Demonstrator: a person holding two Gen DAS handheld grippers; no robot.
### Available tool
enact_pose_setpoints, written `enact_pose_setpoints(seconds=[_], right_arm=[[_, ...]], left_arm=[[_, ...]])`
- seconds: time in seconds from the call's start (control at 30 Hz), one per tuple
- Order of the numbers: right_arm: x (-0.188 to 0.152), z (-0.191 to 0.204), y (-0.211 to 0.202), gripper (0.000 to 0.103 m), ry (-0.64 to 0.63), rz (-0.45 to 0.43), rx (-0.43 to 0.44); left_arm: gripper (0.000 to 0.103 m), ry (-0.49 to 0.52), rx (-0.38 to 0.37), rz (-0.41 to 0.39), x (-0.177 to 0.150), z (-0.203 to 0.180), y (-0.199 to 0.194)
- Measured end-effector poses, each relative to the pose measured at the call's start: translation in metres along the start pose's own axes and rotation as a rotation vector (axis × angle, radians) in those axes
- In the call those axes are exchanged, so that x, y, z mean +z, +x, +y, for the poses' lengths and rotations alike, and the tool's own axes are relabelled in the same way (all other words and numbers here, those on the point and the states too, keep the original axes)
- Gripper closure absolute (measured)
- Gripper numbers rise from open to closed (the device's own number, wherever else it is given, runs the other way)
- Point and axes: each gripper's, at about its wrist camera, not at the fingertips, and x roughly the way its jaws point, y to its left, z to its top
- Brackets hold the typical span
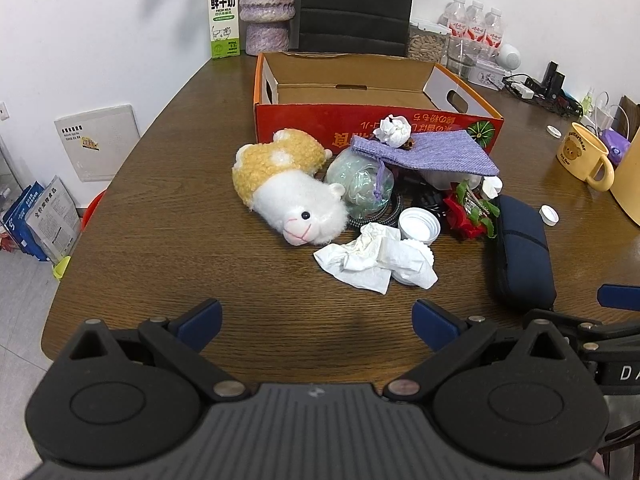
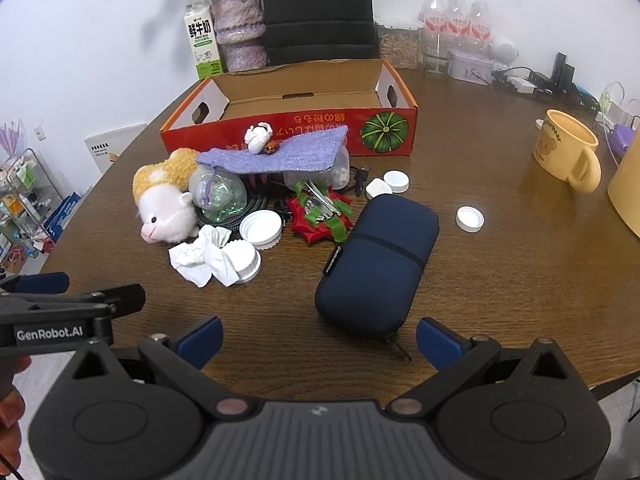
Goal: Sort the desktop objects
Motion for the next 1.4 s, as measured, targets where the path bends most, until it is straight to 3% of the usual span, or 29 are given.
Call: enact_pose_setpoints(seconds=[0.4,0.67,0.93,1.07,1.27,1.4], right_arm=[[-0.012,-0.013,0.021,0.000,0.000,-0.045,0.012],[-0.030,-0.021,0.046,0.000,-0.023,-0.111,0.000],[-0.035,-0.035,0.054,0.000,0.032,-0.200,0.023],[-0.029,-0.040,0.059,0.000,0.061,-0.243,0.010],[-0.012,-0.047,0.075,0.000,0.117,-0.226,0.014],[-0.002,-0.046,0.084,0.000,0.120,-0.213,-0.003]], left_arm=[[0.000,-0.028,-0.020,-0.013,-0.011,0.008,0.022],[0.000,-0.020,-0.013,-0.079,-0.018,0.005,0.037],[0.000,-0.086,-0.040,-0.157,-0.020,0.008,0.044],[0.000,-0.126,-0.050,-0.172,-0.016,0.007,0.051],[0.000,-0.168,-0.061,-0.184,-0.005,0.002,0.061],[0.003,-0.198,-0.078,-0.151,0.003,0.000,0.073]])
